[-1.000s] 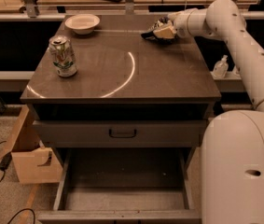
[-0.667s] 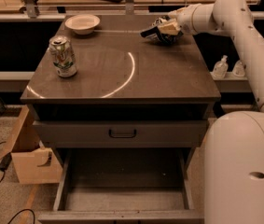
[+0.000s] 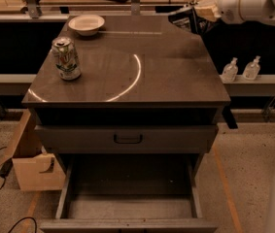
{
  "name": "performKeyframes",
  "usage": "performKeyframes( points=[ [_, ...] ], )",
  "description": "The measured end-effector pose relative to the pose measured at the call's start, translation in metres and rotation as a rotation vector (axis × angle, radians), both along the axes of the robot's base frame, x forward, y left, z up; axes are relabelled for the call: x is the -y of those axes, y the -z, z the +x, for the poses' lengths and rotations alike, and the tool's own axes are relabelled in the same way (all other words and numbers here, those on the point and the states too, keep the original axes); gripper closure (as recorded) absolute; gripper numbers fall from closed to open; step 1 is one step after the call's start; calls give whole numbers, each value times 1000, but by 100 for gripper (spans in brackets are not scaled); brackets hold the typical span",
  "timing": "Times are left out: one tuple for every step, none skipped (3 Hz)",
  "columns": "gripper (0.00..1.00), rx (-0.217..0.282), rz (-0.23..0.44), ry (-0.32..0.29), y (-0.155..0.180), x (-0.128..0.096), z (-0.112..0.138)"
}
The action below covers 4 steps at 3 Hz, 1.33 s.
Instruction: Place blue chip bag into middle drawer
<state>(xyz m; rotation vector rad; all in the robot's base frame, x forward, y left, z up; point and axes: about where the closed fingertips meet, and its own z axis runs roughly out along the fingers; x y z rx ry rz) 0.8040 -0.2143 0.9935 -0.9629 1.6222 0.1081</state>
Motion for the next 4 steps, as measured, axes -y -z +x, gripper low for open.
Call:
performKeyframes(
  points=[
    [100,5,71,53,-43,24,-65],
    [100,-56,162,82,-60,19,-129],
    [100,-124,150,73,-24,10,-137],
    [100,-124,150,73,-24,10,-137]
  ],
)
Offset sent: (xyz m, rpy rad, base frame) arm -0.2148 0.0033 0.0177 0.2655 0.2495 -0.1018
